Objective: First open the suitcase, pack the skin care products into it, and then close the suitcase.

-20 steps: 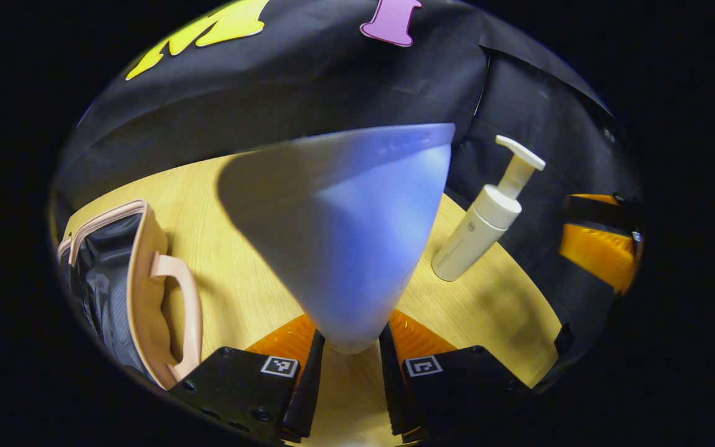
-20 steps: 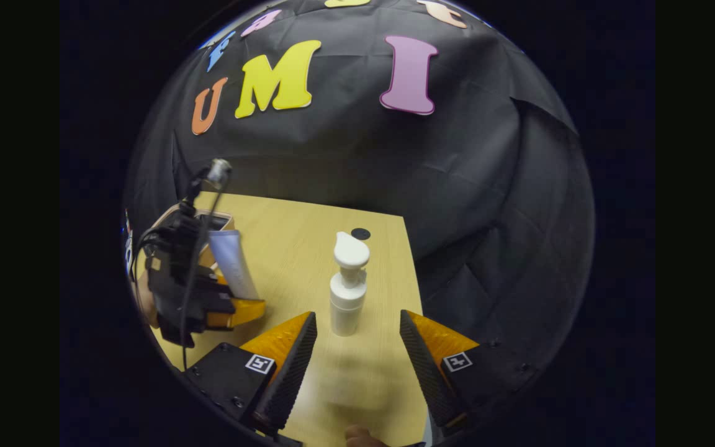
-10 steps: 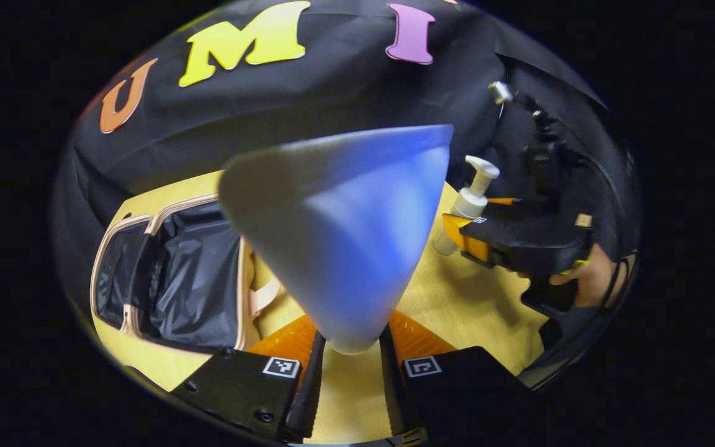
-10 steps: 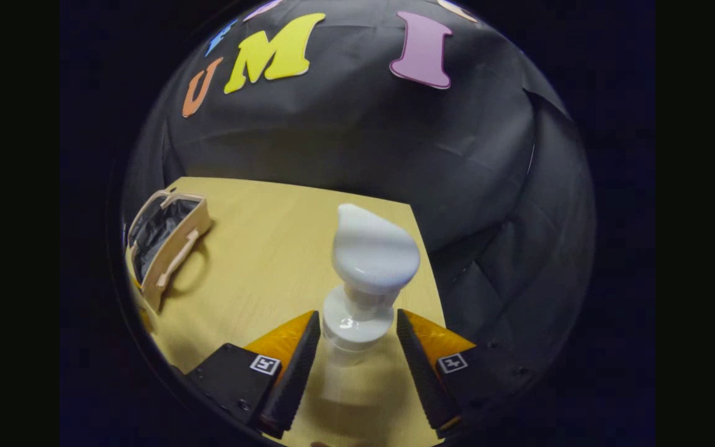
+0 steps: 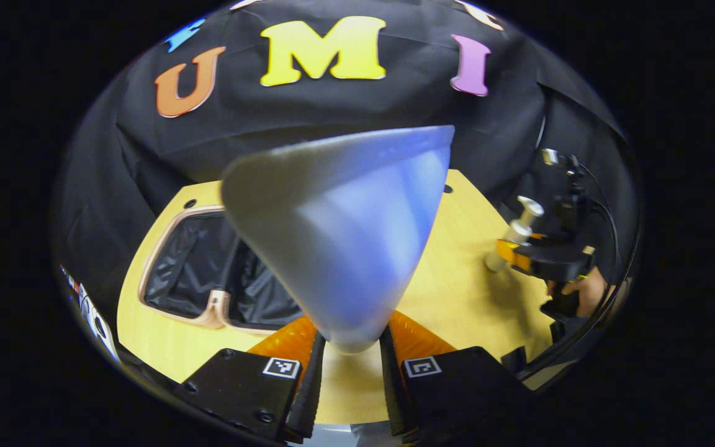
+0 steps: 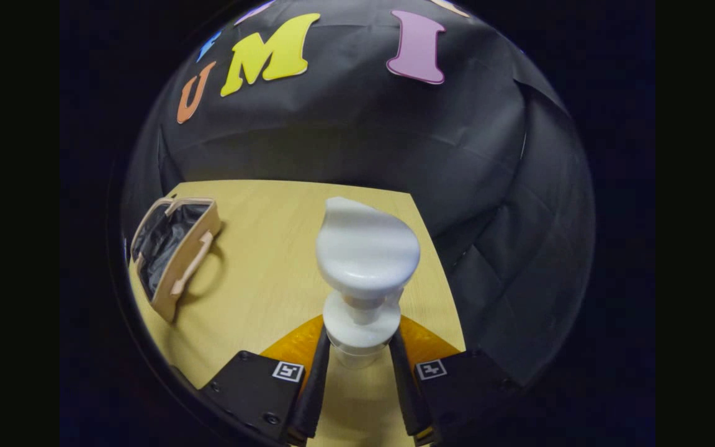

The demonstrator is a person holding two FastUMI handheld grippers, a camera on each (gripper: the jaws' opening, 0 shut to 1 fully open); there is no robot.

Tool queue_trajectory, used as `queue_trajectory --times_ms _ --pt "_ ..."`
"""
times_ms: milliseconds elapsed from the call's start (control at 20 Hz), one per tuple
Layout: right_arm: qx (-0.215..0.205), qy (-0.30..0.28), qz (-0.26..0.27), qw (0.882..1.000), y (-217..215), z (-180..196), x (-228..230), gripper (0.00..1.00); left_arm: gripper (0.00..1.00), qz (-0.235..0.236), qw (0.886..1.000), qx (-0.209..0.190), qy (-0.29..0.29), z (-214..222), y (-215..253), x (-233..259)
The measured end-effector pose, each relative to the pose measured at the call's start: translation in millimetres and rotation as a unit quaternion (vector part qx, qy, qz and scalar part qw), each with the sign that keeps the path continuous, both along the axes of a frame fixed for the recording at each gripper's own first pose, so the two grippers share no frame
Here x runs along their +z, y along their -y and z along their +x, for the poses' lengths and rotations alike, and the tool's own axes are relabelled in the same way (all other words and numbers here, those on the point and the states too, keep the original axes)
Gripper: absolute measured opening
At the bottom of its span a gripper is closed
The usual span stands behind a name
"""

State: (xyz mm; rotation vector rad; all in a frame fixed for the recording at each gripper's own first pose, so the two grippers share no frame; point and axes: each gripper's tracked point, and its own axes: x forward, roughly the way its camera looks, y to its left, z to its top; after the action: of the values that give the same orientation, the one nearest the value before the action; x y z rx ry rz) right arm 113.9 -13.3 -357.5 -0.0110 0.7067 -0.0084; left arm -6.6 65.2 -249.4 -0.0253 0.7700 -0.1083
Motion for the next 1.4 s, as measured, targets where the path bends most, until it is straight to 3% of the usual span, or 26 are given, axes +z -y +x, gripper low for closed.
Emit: queue_trajectory --times_ms 100,200,400,600,900,1150,1400 --pt "-0.009 0.007 0.032 0.999 -18.9 -16.9 22.3 0.48 0.47 0.009 1.000 0.018 -0.001 6.4 -38.0 -1.7" --pt "-0.008 0.013 0.030 0.999 -32.6 -31.7 39.8 0.48 0.47 0.010 0.999 0.034 -0.003 18.1 -73.4 -7.0" --pt "-0.019 0.028 0.031 0.999 -58.1 -54.2 72.0 0.48 0.47 -0.001 1.000 0.029 -0.013 57.4 -108.6 -36.6" --pt "-0.008 0.037 0.005 0.999 -78.8 -73.7 85.3 0.48 0.47 -0.005 0.998 0.008 -0.060 82.3 -106.4 -84.7" --pt "-0.019 0.022 -0.009 1.000 -87.2 -90.2 81.6 0.48 0.47 -0.035 0.993 -0.011 -0.115 80.8 -85.2 -131.4" --pt "-0.030 0.009 -0.006 0.999 -92.6 -98.5 75.5 0.48 0.47 -0.026 0.985 -0.003 -0.169 66.3 -90.8 -153.6" --pt "-0.019 0.008 -0.012 1.000 -102.7 -97.3 72.7 0.48 0.47 -0.005 0.985 -0.013 -0.171 80.3 -91.2 -155.2"
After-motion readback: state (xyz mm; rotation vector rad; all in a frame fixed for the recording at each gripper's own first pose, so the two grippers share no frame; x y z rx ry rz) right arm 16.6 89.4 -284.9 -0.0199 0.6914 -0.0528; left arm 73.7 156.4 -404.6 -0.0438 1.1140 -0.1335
